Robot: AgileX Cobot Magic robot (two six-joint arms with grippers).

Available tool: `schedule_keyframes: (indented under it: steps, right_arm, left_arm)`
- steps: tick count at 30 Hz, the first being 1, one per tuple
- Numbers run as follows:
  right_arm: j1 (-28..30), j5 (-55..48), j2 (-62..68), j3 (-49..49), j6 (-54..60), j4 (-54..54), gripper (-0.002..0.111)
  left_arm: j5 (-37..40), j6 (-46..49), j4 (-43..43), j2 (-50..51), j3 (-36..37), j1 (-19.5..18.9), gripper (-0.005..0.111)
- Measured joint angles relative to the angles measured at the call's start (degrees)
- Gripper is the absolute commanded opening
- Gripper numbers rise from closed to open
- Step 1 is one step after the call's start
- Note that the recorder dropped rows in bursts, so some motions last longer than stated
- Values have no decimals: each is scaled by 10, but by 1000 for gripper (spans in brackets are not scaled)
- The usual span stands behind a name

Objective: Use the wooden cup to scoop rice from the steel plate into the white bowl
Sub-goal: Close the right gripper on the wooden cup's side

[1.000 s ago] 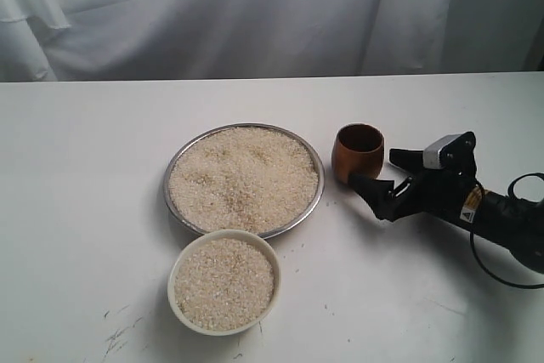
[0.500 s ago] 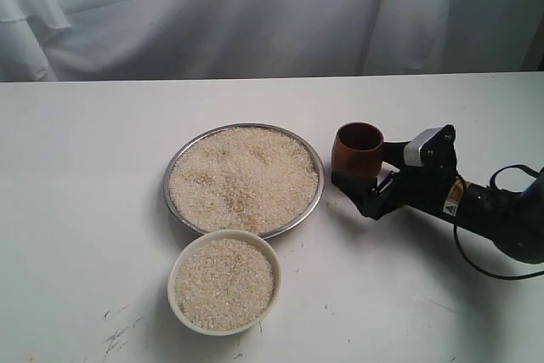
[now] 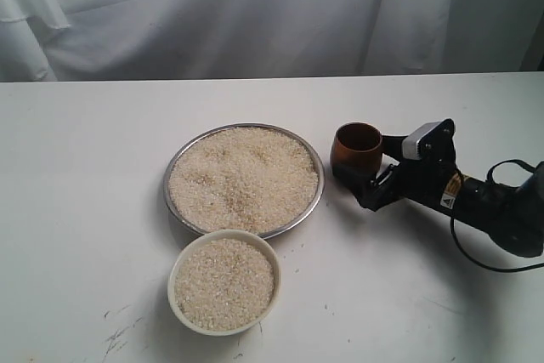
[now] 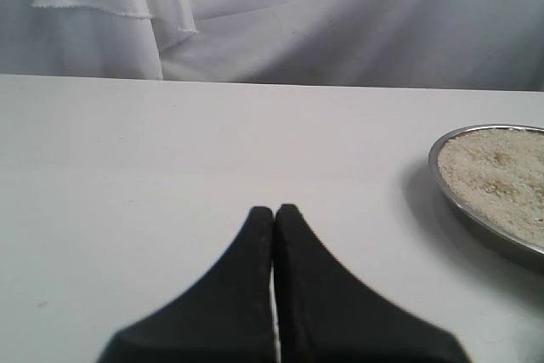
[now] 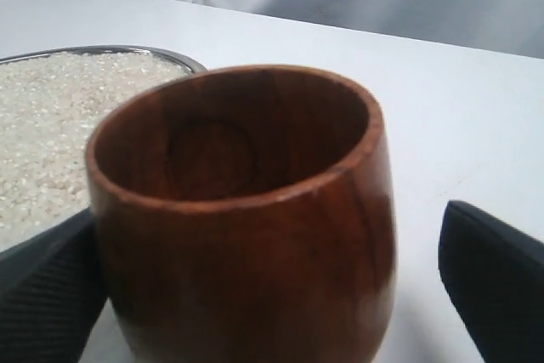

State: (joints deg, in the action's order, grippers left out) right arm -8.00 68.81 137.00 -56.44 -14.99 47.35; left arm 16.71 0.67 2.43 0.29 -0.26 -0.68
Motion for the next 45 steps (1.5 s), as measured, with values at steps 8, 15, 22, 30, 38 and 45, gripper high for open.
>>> schedule_keyframes:
  steps: [8, 15, 22, 30, 38, 45]
  right_arm:
    - [-9, -2, 8, -7, 0, -16, 92]
    - [-9, 2, 32, -24, 1, -23, 92]
    - [-9, 3, 34, -31, 1, -23, 92]
    - [-9, 3, 35, -41, 1, -22, 92]
    - [-9, -2, 37, -65, -11, -6, 92]
    - [-9, 23, 71, -92, -15, -3, 92]
  left_arm:
    - [0, 0, 0, 0, 0, 0, 0]
    - [0, 0, 0, 0, 0, 0, 0]
    - [0, 0, 0, 0, 0, 0, 0]
    - [0, 0, 0, 0, 0, 0, 0]
    - [0, 0, 0, 0, 0, 0, 0]
    - [0, 0, 0, 0, 0, 0, 0]
